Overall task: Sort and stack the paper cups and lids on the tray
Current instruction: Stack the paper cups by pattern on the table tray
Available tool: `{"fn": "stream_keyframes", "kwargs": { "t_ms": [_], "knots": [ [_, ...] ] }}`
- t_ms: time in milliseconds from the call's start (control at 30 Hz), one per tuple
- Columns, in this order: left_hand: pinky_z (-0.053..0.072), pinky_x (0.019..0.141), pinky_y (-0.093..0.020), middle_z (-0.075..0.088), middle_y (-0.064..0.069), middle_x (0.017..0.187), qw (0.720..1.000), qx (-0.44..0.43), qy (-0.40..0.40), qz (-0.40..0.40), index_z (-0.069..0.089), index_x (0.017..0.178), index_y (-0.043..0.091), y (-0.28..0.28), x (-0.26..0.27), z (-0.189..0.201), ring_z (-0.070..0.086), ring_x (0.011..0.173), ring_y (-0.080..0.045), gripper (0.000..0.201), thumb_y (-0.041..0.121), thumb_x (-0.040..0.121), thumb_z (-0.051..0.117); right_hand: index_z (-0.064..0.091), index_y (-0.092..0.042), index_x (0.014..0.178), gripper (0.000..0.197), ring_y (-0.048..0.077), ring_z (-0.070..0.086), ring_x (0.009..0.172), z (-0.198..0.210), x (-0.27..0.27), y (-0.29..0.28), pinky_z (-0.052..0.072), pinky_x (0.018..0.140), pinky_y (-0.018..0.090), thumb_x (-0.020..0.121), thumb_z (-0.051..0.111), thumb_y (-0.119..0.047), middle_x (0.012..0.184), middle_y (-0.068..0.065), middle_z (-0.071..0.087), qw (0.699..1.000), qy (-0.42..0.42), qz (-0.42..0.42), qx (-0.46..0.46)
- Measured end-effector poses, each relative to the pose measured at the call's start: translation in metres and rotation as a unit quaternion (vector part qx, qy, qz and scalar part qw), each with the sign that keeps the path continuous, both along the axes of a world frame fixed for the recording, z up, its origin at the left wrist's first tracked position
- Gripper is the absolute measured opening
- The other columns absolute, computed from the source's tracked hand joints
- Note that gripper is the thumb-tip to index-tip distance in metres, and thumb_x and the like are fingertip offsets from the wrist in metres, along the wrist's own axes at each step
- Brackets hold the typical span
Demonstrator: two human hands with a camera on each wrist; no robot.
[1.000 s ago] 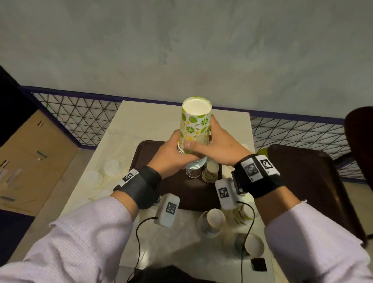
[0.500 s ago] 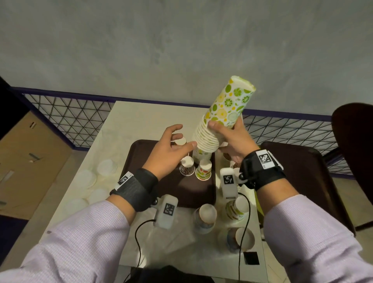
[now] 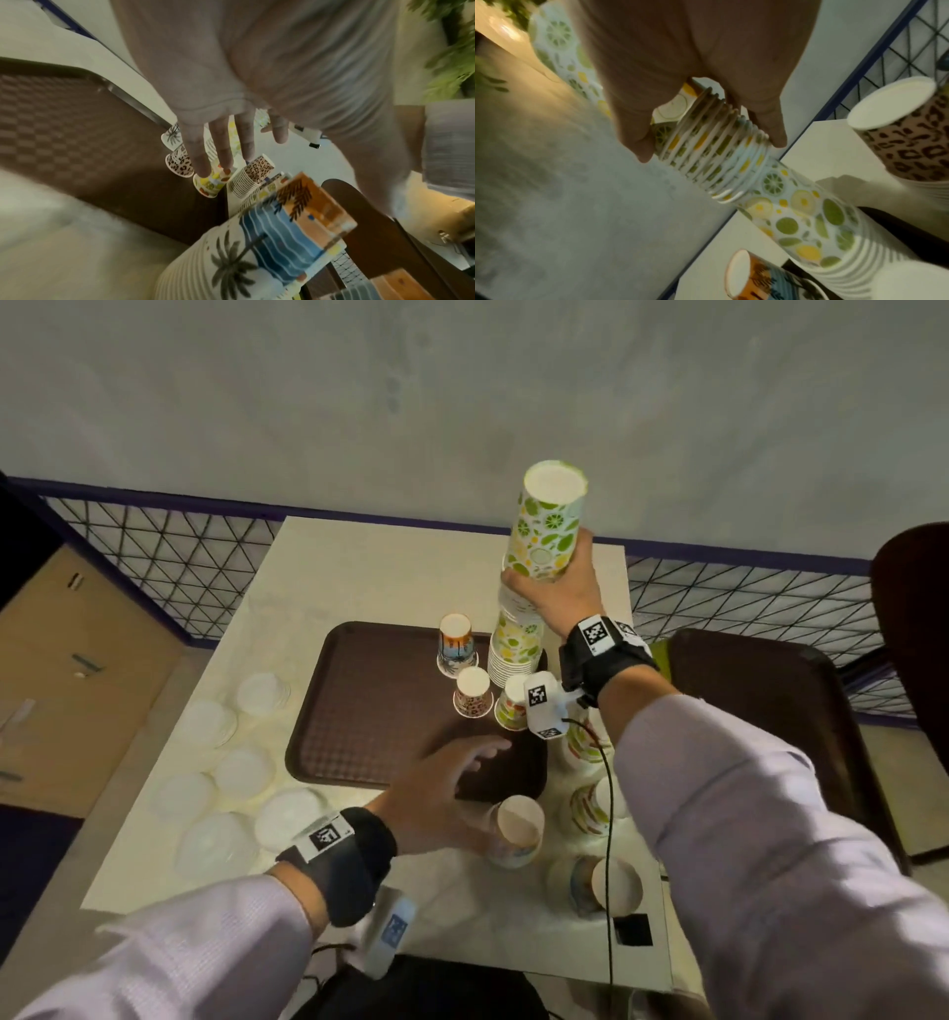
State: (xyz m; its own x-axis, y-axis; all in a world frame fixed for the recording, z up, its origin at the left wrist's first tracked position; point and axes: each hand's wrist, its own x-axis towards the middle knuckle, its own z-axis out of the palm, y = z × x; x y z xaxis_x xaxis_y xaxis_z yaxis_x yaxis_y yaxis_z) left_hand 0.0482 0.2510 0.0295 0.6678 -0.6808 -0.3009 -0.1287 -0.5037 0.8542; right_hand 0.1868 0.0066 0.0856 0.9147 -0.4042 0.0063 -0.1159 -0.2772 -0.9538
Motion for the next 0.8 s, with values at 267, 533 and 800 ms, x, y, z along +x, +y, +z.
{"fn": "stream_keyframes", "kwargs": {
  "t_ms": [267,533,800],
  "knots": [
    [0.042,0.108,-0.025,0.051,0.029,0.143,0.999,0.009,0.039,-0.007,0.047,0.144,0.048,-0.021,-0.007,-0.016,0.040,0.134,0.015,0.093,0.043,0.066,0.096,0.035,-0.021,0.138,0.092,0.024,0.062,0.115,-0.045,0.004,-0.006,0.051,0.102,0.045,0.065,0.092,-0.033,0.126,0.000,0.063,0.993,0.102,0.034,-0.043],
    [0.054,0.103,-0.040,0.066,0.017,0.126,0.999,-0.022,0.007,-0.035,0.062,0.129,0.037,-0.026,-0.009,-0.017,0.062,0.120,-0.006,0.059,0.037,0.074,0.082,0.026,-0.021,0.149,0.097,0.024,0.052,0.129,-0.018,-0.012,-0.007,0.044,0.101,0.031,0.074,0.086,-0.032,0.141,0.009,0.054,0.991,0.120,0.028,-0.043],
    [0.051,0.094,-0.024,0.067,0.013,0.117,0.996,-0.023,-0.054,-0.062,0.061,0.123,0.032,-0.027,-0.015,-0.036,0.063,0.109,-0.004,0.057,0.032,0.074,0.089,0.048,-0.025,0.136,0.054,0.012,0.050,0.125,0.073,-0.092,0.007,0.043,0.107,0.036,0.086,0.070,-0.032,0.132,-0.005,0.054,0.995,-0.009,-0.072,-0.066]
  ]
}}
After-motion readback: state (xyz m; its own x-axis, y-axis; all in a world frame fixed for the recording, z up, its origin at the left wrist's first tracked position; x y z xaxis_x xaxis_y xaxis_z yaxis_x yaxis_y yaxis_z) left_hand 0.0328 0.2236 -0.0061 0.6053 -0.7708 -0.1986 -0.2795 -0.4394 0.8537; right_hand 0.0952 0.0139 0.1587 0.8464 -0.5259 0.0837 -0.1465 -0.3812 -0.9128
